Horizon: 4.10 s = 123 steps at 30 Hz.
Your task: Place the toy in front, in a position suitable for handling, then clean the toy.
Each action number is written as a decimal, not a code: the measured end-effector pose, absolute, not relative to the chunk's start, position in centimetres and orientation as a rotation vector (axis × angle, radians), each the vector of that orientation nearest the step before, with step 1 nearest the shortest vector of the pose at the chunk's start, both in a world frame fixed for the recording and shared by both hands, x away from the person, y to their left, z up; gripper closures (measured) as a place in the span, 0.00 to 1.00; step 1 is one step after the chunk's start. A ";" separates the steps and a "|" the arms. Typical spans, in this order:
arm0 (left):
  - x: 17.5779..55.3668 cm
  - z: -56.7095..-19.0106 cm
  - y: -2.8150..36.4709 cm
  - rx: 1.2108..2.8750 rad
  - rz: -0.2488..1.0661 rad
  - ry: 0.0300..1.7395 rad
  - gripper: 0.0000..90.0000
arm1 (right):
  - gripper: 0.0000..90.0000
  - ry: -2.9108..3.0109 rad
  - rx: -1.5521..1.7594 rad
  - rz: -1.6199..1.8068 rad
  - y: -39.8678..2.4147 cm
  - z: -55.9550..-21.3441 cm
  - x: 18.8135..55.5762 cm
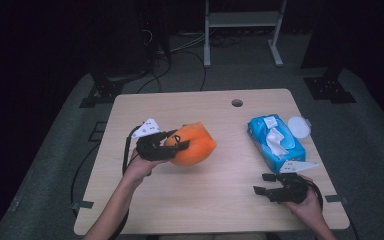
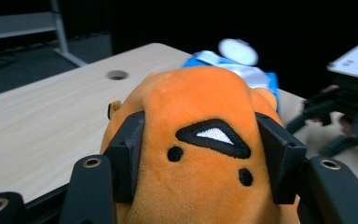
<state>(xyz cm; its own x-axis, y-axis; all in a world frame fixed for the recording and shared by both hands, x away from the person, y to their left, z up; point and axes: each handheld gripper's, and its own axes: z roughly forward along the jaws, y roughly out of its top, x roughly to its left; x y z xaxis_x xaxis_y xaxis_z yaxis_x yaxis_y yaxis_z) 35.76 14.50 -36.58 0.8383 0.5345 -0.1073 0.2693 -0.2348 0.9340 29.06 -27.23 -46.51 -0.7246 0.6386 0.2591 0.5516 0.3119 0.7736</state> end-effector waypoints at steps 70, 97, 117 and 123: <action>31.8 -44.9 8.9 1.967 0.110 0.376 0.22 | 0.91 2.169 1.434 1.120 -30.5 -42.2 38.6; 31.9 -45.3 9.0 1.941 0.109 0.379 0.21 | 0.96 2.409 0.786 1.403 -22.7 -34.3 28.0; 32.1 -45.5 9.1 1.933 0.115 0.363 0.19 | 0.96 2.719 0.626 1.461 -18.8 -37.5 28.3; 31.9 -45.5 8.9 1.940 0.130 0.355 0.19 | 0.95 2.701 0.666 1.347 -18.3 -39.0 30.9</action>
<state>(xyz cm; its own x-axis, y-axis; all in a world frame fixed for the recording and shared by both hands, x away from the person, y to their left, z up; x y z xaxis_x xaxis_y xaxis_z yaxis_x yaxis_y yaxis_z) 31.95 8.87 -45.47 0.9489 0.3065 -0.0752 0.1858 -0.3500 0.9181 30.95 -18.29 -39.03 -0.9060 0.3983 0.1431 0.3539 0.5277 0.7722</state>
